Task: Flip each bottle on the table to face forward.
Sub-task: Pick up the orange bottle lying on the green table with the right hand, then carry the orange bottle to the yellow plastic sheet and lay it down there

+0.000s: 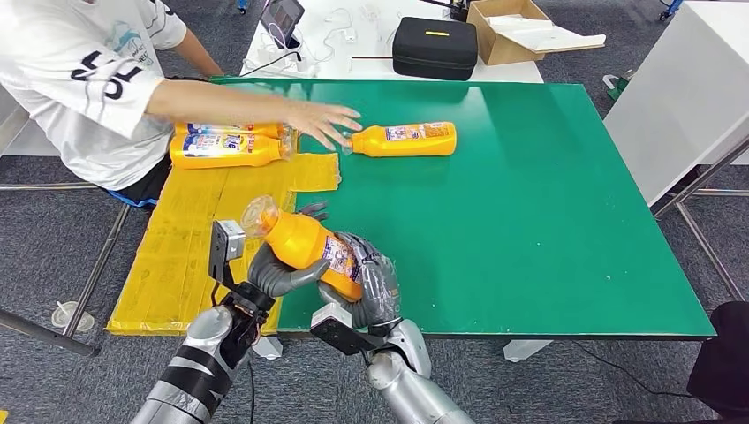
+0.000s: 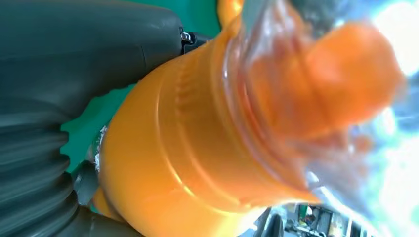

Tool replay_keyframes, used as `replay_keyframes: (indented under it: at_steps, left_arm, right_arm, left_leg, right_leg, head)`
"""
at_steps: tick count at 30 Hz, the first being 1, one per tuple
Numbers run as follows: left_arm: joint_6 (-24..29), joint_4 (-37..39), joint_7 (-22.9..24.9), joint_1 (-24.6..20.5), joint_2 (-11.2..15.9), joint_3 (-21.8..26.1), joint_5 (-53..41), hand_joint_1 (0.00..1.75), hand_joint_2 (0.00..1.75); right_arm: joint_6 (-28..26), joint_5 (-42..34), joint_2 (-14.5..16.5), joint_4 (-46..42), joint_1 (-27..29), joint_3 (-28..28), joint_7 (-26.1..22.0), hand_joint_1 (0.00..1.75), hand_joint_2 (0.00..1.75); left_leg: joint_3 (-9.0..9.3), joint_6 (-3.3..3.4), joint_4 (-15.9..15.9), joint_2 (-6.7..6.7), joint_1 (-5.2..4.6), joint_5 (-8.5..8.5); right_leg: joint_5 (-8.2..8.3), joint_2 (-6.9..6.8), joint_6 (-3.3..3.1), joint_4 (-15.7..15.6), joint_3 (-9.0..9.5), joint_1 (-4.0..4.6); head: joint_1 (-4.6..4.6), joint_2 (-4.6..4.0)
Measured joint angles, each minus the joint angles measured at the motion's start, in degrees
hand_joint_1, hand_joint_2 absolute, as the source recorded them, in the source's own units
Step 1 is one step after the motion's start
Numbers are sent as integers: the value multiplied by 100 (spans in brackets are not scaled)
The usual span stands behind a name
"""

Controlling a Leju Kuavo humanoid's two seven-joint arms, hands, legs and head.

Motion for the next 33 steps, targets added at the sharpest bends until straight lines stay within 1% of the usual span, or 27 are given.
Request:
replay_keyframes:
  at_steps: [7,9,11,13,17,21,25,33]
  left_arm:
    - [413,-233,-74,-12,-3,-53,-537,175,175]
    - [436,-262,-70,-17,-3,-61,-571,175,175]
    - [420,-274,-69,-19,-2,-61,-566,175,175]
    - [386,-280,-72,-25,-2,-60,-540,175,175]
    - [373,-309,-58,-44,-3,-55,-468,175,175]
    - [437,-350,-3,-48,-4,25,-365,175,175]
    - [660,-440,52,-50,-4,199,-295,175,175]
    - [1569,-672,106,-96,-20,792,-449,175,175]
  right_arm:
    - [-2,-178,22,-1,-74,100,50,171,175]
    - [-2,-192,25,-3,-83,115,50,161,175]
    - [-2,-185,26,-5,-92,131,57,78,175]
    - [-2,-118,29,-5,-101,147,90,2,175]
    - [-2,134,32,-9,-106,150,189,0,0]
    - [-2,252,31,-68,-102,144,246,0,0]
    - [-2,327,27,-208,-84,113,269,0,0]
    - [-2,395,15,-615,-19,19,303,0,0]
  left_leg:
    - [0,0,0,0,0,0]
    - [0,0,0,0,0,0]
    - [0,0,0,0,0,0]
    - [0,0,0,0,0,0]
    - [0,0,0,0,0,0]
    - [0,0,0,1,0,0]
    - [0,0,0,1,0,0]
    - [0,0,0,2,0,1]
  right_leg:
    - [0,0,0,0,0,0]
    - [0,0,0,0,0,0]
    - [0,0,0,0,0,0]
    - [0,0,0,0,0,0]
    - [0,0,0,0,0,0]
    - [0,0,0,0,-1,0]
    - [0,0,0,0,-1,0]
    - [0,0,0,0,-2,0]
  head:
    - [1,-1]
    - [1,-1]
    - [-1,0]
    - [0,0]
    - [1,-1]
    - [0,-1]
    - [1,-1]
    - [1,0]
